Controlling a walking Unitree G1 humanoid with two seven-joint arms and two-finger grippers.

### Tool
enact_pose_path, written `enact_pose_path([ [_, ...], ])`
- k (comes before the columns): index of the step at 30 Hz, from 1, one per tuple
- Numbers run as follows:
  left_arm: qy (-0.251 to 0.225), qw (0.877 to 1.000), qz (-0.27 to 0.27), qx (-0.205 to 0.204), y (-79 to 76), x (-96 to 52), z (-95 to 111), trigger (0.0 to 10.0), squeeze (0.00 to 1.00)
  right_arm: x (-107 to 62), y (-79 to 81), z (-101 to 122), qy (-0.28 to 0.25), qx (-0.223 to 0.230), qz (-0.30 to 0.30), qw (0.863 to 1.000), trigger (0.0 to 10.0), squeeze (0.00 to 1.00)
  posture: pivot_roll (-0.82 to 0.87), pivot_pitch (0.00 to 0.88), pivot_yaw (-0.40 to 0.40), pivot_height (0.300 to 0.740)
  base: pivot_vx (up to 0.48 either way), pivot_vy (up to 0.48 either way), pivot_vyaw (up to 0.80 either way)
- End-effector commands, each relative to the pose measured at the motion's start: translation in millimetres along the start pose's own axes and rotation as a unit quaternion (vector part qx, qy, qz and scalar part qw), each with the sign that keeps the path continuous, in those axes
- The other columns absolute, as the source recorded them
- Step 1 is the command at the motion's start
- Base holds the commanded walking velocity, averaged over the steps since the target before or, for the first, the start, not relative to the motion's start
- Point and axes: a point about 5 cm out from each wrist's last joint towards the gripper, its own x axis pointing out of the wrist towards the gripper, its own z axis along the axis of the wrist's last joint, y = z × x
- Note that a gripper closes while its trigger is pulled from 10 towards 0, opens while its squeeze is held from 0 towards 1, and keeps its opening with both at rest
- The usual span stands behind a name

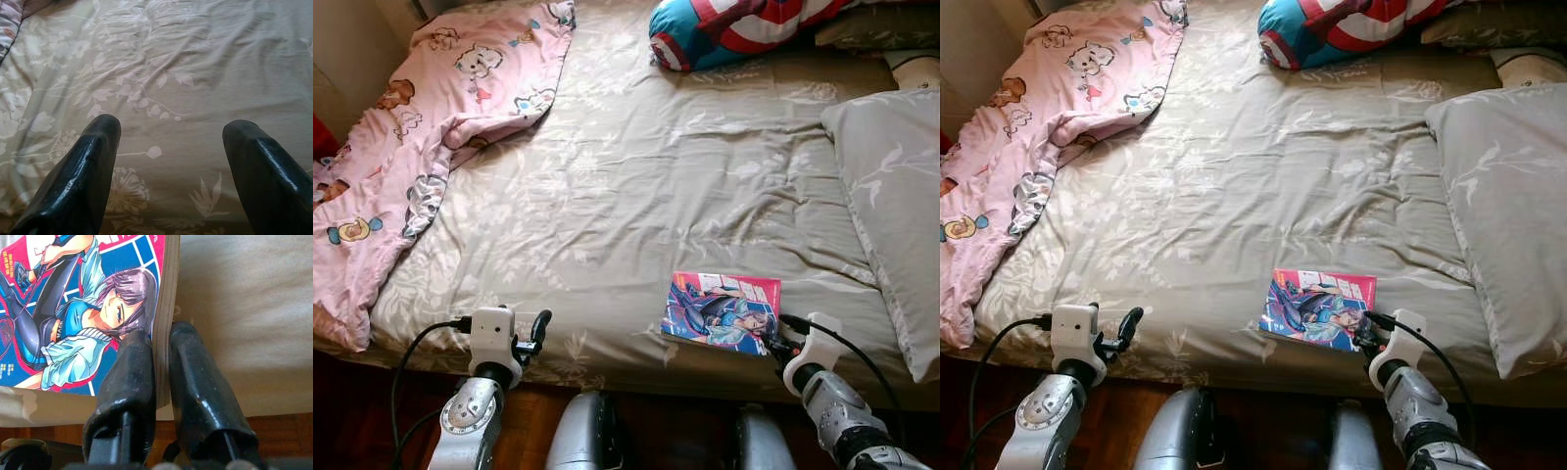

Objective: Clean up the room

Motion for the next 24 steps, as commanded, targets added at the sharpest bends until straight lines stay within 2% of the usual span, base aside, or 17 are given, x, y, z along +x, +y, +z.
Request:
enact_pose_path([
  [1,0.015,1.0,0.005,0.005,6.2,-6.9,-4.9,10.0,0.0,-5.1,-8.7,-17.7,0.023,0.009,-0.031,0.999,10.0,0.17,-0.01,0.274,0.156,0.634,0.0,0.0,0.0],
  [8,0.017,1.0,0.01,0.005,8.6,-8.8,-4.6,10.0,0.0,-0.7,-3.8,-1.4,-0.004,0.002,-0.025,1.0,10.0,0.15,0.0,0.293,0.154,0.634,0.0,0.0,0.0],
  [13,0.02,1.0,0.012,0.005,8.8,-10.4,-4.3,10.0,0.0,3.1,5.2,6.5,0.004,-0.057,0.008,0.998,10.0,0.14,0.01,0.301,0.154,0.634,0.0,0.0,0.0],
  [14,0.02,1.0,0.012,0.005,8.8,-10.4,-4.3,10.0,0.0,3.1,5.2,6.5,0.004,-0.057,0.008,0.998,10.0,0.14,0.01,0.301,0.154,0.634,0.0,0.0,0.0],
  [15,0.02,1.0,0.012,0.004,8.5,-10.5,-4.3,10.0,0.0,4.2,8.6,8.4,0.011,-0.089,0.022,0.996,10.0,0.14,0.0,0.303,0.151,0.634,0.0,0.0,0.0],
  [16,0.02,1.0,0.012,0.004,8.3,-10.4,-4.4,10.0,0.0,5.2,11.0,10.9,0.014,-0.1,0.03,0.994,10.0,0.14,0.0,0.303,0.151,0.634,0.0,0.0,0.0],
  [18,0.021,1.0,0.012,0.003,7.8,-10.3,-4.7,10.0,0.0,6.1,11.6,15.4,0.012,-0.104,0.029,0.994,10.0,0.14,0.0,0.309,0.147,0.634,0.0,0.0,0.0],
  [19,0.022,1.0,0.013,0.002,7.4,-10.4,-5.0,10.0,0.0,6.5,11.5,18.3,0.01,-0.102,0.028,0.994,10.0,0.29,0.0,0.311,0.145,0.634,0.0,0.0,0.0],
  [20,0.022,1.0,0.013,0.002,7.2,-10.5,-5.2,10.0,0.0,6.6,11.6,19.4,0.009,-0.101,0.028,0.994,10.0,0.29,0.0,0.311,0.145,0.634,0.0,0.0,0.0],
  [21,0.022,1.0,0.013,0.001,6.6,-10.7,-5.5,10.0,0.0,6.7,11.4,20.4,0.008,-0.102,0.027,0.994,10.0,0.64,0.0,0.313,0.144,0.634,0.0,0.0,0.0],
  [24,0.024,1.0,0.013,0.0,4.9,-10.9,-6.1,10.0,0.0,6.3,8.9,20.9,0.009,-0.109,0.014,0.994,10.0,0.59,0.0,0.314,0.142,0.634,0.0,0.0,0.0],
])
